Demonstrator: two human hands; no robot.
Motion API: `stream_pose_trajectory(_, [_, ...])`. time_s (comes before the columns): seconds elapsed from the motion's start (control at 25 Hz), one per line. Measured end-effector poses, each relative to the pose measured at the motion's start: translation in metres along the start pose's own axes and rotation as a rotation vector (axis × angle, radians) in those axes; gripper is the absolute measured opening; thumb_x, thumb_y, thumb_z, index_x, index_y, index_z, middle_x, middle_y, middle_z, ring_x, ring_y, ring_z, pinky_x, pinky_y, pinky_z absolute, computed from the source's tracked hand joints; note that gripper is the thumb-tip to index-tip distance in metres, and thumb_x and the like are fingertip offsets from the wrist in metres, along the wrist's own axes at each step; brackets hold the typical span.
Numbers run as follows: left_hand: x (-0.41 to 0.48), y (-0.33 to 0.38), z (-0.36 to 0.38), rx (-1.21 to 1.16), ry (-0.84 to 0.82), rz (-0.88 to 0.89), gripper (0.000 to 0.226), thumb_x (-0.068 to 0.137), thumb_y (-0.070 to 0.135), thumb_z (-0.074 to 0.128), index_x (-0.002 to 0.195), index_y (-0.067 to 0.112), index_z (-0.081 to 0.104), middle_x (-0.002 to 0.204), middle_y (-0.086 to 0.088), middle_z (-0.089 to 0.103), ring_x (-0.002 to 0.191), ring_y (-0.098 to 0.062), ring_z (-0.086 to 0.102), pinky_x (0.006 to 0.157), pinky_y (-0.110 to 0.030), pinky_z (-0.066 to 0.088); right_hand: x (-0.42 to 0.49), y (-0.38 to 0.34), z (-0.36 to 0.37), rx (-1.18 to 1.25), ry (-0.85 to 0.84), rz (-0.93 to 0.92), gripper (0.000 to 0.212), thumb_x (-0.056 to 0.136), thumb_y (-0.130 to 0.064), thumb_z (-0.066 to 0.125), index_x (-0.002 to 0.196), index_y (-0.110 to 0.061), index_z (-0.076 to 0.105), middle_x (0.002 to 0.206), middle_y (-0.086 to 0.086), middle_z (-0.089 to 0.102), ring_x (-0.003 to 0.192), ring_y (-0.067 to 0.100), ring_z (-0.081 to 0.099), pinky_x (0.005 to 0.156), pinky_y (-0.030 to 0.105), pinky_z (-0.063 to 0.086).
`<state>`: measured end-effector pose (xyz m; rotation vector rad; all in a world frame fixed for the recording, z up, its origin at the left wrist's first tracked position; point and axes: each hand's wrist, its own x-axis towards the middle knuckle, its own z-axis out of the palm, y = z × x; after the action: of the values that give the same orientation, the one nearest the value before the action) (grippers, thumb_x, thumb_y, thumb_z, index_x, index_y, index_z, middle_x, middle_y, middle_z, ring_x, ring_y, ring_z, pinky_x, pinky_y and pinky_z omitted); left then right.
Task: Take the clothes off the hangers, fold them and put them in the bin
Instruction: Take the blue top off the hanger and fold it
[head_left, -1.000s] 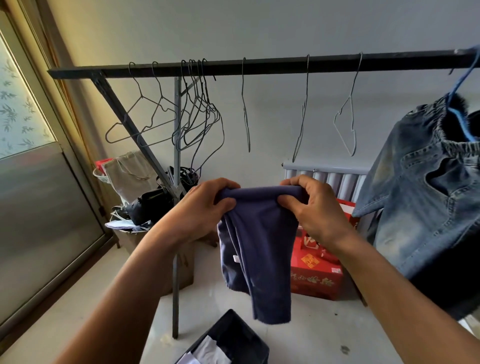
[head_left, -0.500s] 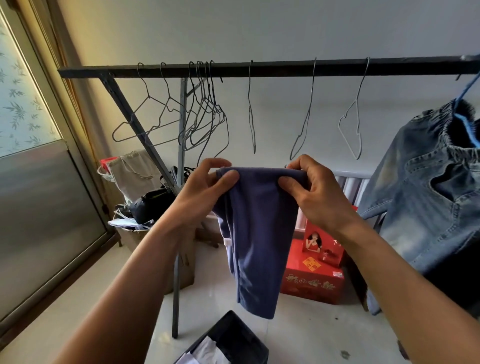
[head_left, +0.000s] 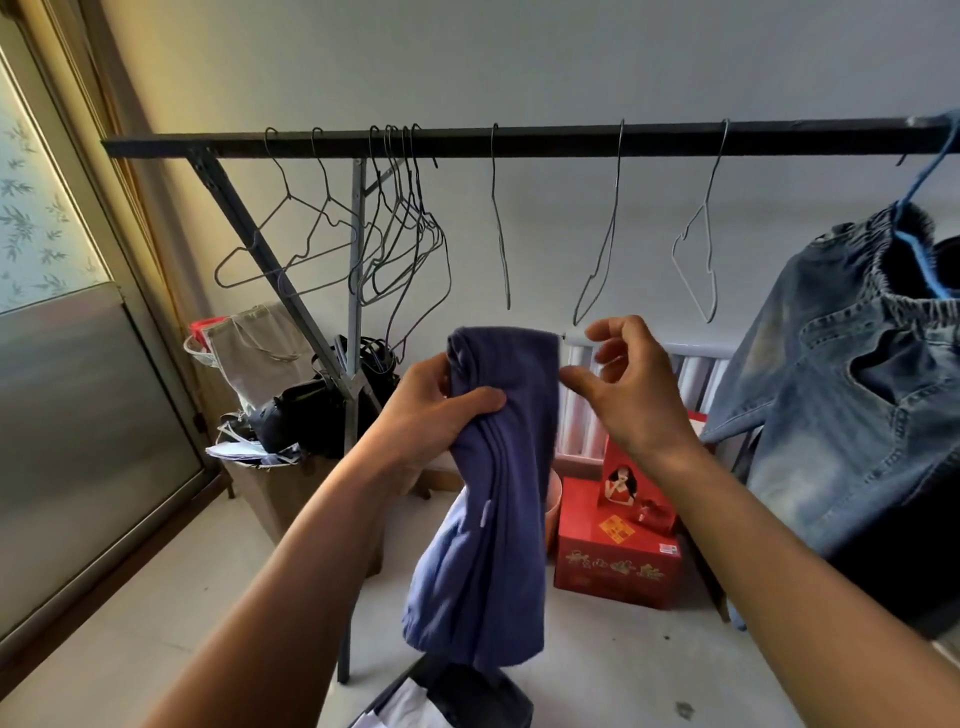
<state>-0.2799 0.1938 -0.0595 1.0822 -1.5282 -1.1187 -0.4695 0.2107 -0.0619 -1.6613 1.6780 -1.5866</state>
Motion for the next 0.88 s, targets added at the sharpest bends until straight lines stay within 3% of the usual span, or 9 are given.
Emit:
stream_pose_trajectory(0.12, [0.001,0.001,0.004,-0.02,0.127,-0.008,0.01,0.08,0.001,0.069,0.09,0.002,0.068,0.089,-0.019,0.073,0.084,-0.033,0.071,0.08,-0.049,0.057,-0.027,-0.008,0.009,0.178,-0.255,0.081,0.027,0.086,-0.031,0.069,0.107,-0.02,0.056,0.095,-0.001,0.061,0.076,0.011,0.064,0.061,0.018,0.051])
stream_pose_trajectory(0.24, [0.001,0.006,0.009,-0.052,0.209,-0.027,0.01,0.081,0.005,0.067,0.084,-0.004,0.064,0.081,-0.027,0.068,0.075,-0.039,0.068,0.076,-0.053,0.056,-0.052,-0.005,0.027,0.142,-0.573,0.13,0.067,0.07,-0.055,0.077,0.126,-0.036,0.046,0.116,-0.016,0.06,0.101,0.003,0.062,0.085,0.025,0.053])
stream_pose_trajectory(0.32, [-0.003,0.012,0.013,-0.129,0.214,-0.028,0.014,0.083,0.012,0.07,0.083,-0.001,0.063,0.075,-0.019,0.067,0.071,-0.031,0.068,0.074,-0.051,0.057,-0.063,0.002,0.045,0.096,-0.493,0.061,0.073,0.068,-0.051,0.08,0.13,-0.037,0.043,0.12,-0.019,0.059,0.107,-0.002,0.058,0.092,0.023,0.05])
stream_pose_trajectory(0.44, [-0.011,0.018,0.016,-0.227,0.111,0.011,0.033,0.081,0.029,0.076,0.094,0.002,0.062,0.076,-0.007,0.07,0.076,-0.021,0.071,0.076,-0.04,0.06,-0.06,0.008,0.053,0.255,-0.22,0.055,0.024,0.088,-0.022,0.066,0.11,-0.028,0.06,0.102,-0.007,0.07,0.097,0.006,0.065,0.091,0.034,0.053])
stream_pose_trajectory(0.52, [-0.013,0.014,0.009,-0.193,0.093,0.082,0.051,0.073,0.044,0.08,0.1,0.005,0.061,0.082,-0.002,0.068,0.082,-0.015,0.068,0.081,-0.035,0.058,-0.055,0.008,0.048,0.391,-0.199,0.13,0.015,0.093,-0.015,0.059,0.103,-0.024,0.066,0.097,-0.005,0.074,0.095,0.008,0.068,0.089,0.032,0.054])
stream_pose_trajectory(0.6, [-0.013,-0.005,-0.001,-0.075,0.21,0.109,0.065,0.066,0.052,0.081,0.111,0.011,0.059,0.1,-0.001,0.067,0.092,-0.01,0.063,0.086,-0.028,0.052,-0.049,0.005,0.042,0.549,-0.222,0.242,0.016,0.094,-0.012,0.058,0.104,-0.018,0.069,0.098,-0.002,0.075,0.096,0.012,0.07,0.086,0.031,0.053])
stream_pose_trajectory(0.72, [-0.023,-0.041,-0.008,-0.213,0.144,-0.15,0.083,0.062,0.058,0.08,0.125,0.009,0.055,0.122,-0.011,0.064,0.11,-0.019,0.063,0.096,-0.032,0.049,-0.042,0.003,0.038,0.782,-0.253,0.426,0.02,0.095,-0.012,0.056,0.11,-0.009,0.068,0.102,0.009,0.075,0.097,0.023,0.071,0.086,0.036,0.054])
stream_pose_trajectory(0.8, [-0.033,-0.057,-0.007,-0.457,-0.032,-0.365,0.076,0.067,0.054,0.076,0.119,0.001,0.063,0.119,-0.018,0.068,0.111,-0.029,0.065,0.1,-0.042,0.048,-0.037,0.001,0.035,0.871,-0.279,0.523,0.025,0.096,-0.017,0.054,0.116,-0.007,0.066,0.107,0.01,0.073,0.1,0.026,0.07,0.09,0.039,0.052])
stream_pose_trajectory(0.88, [-0.037,-0.064,-0.005,-0.547,-0.081,-0.403,0.063,0.072,0.044,0.078,0.113,-0.003,0.067,0.113,-0.02,0.07,0.108,-0.033,0.066,0.099,-0.044,0.048,-0.034,-0.001,0.032,0.889,-0.306,0.587,0.031,0.097,-0.027,0.053,0.118,-0.008,0.065,0.109,0.009,0.073,0.101,0.025,0.069,0.091,0.04,0.052])
